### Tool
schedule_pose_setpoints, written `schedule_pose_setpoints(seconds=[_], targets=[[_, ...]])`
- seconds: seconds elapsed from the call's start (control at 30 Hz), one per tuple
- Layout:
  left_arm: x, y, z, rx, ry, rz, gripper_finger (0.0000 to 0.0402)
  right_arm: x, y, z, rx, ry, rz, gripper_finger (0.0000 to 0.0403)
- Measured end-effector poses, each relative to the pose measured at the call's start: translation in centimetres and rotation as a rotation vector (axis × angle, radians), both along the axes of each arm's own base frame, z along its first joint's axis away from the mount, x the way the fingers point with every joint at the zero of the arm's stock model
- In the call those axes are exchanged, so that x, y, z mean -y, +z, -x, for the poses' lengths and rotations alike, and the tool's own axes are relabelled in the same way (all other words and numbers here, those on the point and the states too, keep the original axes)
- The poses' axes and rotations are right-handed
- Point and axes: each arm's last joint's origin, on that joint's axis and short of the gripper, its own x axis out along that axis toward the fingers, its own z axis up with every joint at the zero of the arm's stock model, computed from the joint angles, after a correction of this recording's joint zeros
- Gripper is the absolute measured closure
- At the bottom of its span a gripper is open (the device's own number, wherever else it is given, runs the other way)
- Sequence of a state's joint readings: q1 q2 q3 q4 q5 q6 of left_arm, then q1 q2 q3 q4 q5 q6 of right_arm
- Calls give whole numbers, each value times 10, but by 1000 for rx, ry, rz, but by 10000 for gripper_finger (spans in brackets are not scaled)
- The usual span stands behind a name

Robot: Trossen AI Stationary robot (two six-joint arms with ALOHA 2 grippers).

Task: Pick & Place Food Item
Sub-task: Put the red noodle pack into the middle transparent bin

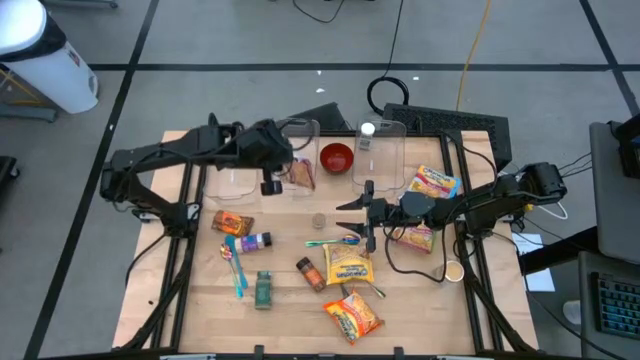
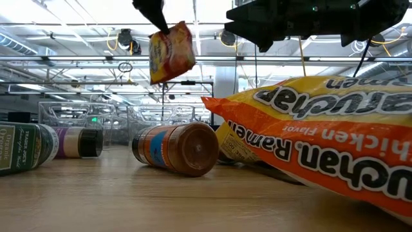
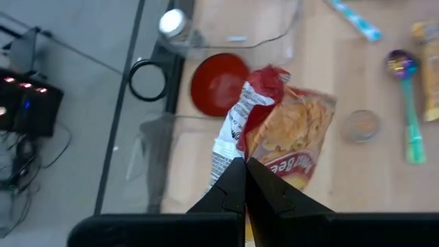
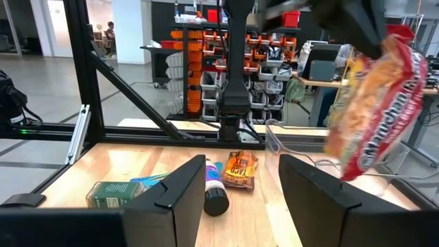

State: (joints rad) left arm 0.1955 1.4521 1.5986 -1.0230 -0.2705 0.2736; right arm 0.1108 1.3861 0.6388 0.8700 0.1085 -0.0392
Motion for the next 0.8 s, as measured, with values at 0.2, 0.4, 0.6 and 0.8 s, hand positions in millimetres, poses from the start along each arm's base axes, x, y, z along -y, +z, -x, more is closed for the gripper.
schedule_pose_setpoints(seconds=[0.2,0.4,0.6,0.8], targets=[[-28,1,6,-13,42,-51,399,1,0,0,0,-17,2,229],[-56,2,10,-9,73,-105,400,3,-2,0,-22,-107,6,225],[-83,-9,5,-42,86,-113,400,8,-4,0,-45,-119,4,230],[-108,-39,-11,-157,89,-97,400,14,-7,0,-64,-141,4,228]])
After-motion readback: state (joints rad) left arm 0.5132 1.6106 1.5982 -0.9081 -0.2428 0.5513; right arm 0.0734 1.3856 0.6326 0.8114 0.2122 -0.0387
